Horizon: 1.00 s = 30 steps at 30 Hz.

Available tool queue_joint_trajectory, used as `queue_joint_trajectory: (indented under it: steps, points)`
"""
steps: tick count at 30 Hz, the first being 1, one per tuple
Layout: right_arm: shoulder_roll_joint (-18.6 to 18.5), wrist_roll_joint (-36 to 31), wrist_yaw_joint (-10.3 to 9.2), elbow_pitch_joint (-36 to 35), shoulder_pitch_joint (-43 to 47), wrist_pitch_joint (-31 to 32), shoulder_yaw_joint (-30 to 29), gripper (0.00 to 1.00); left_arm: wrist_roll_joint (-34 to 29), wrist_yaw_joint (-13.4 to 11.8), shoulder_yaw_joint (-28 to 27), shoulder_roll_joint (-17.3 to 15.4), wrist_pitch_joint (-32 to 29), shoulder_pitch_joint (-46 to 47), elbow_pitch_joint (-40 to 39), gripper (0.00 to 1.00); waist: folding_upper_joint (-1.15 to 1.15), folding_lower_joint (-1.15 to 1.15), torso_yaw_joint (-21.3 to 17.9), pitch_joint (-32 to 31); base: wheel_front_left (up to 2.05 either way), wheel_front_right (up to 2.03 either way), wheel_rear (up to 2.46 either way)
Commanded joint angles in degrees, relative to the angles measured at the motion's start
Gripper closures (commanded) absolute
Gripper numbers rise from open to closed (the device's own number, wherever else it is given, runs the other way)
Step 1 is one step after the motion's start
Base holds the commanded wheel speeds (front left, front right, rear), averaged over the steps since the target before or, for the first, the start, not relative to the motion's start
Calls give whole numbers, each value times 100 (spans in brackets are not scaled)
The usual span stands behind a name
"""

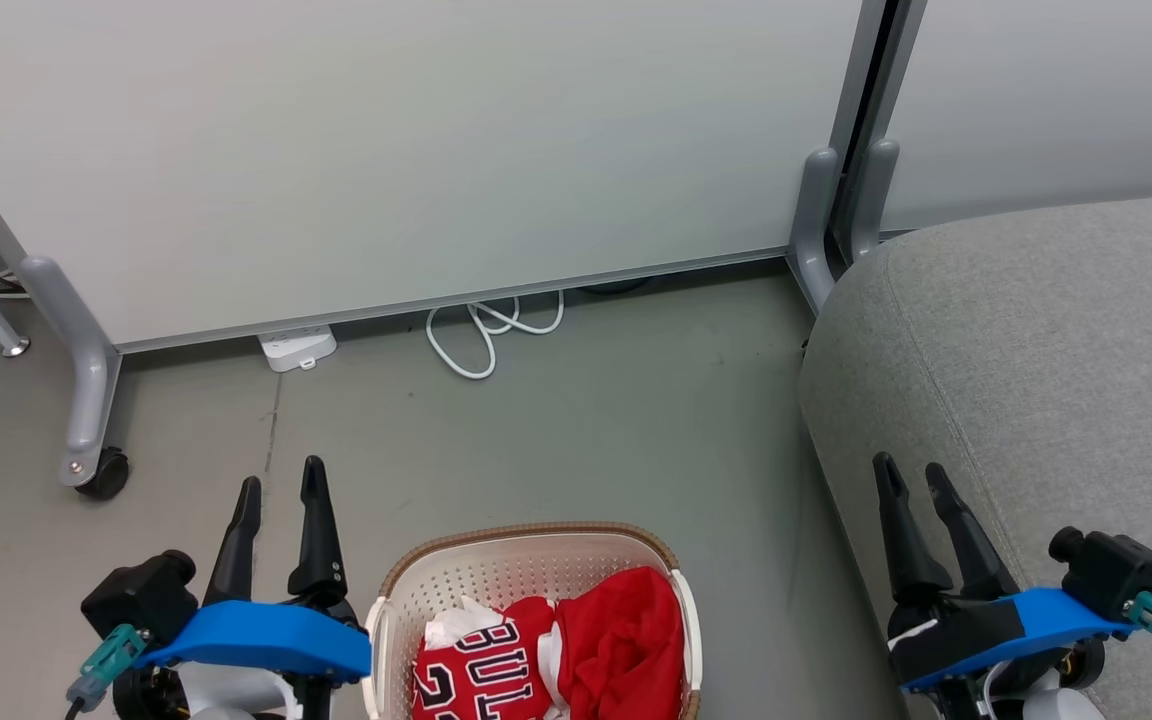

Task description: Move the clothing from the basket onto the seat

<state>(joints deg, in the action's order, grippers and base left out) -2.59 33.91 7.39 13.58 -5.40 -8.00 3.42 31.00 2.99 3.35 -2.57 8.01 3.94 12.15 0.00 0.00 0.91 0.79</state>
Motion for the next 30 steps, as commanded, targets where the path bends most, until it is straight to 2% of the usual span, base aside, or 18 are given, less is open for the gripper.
queue_joint_trajectory:
  steps: [1,30]
  points:
    - [-36,-132,10,-45,-56,-50,27,0,-134,-34,34,-36,49,139,-63,0,0,0,1,2,0,0,0]
    - [-42,-1690,13,32,-91,-442,191,0,-1754,-74,256,-39,439,148,-2,0,0,0,83,86,0,0,0]
